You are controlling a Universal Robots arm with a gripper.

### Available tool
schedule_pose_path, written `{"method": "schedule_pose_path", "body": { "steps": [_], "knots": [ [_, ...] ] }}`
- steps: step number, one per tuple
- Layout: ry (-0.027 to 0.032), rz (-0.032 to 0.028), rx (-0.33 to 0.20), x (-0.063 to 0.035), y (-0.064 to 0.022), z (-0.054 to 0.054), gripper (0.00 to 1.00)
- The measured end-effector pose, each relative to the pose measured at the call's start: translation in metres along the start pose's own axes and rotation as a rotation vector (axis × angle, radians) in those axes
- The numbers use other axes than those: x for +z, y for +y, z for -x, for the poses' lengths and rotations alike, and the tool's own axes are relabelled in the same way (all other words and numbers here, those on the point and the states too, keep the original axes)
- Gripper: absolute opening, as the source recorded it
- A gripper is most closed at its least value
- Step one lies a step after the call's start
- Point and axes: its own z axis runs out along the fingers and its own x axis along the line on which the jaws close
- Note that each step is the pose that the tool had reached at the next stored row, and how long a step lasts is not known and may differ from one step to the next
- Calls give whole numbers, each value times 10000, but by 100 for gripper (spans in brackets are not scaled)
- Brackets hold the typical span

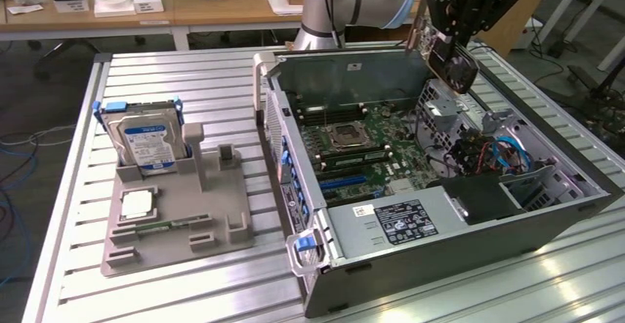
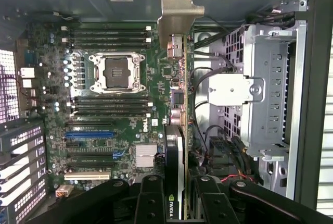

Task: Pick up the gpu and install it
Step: 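Pick up the gpu and move the gpu toward the slot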

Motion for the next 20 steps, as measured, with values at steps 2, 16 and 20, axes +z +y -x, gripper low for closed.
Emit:
{"method": "schedule_pose_path", "body": {
  "steps": [2, 16, 20],
  "knots": [
    [0, 1, 1, 1, -5, 0, 27],
    [0, 1, -1, 64, -3, 30, 27],
    [0, -1, 0, 76, -1, 94, 27]
  ]
}}
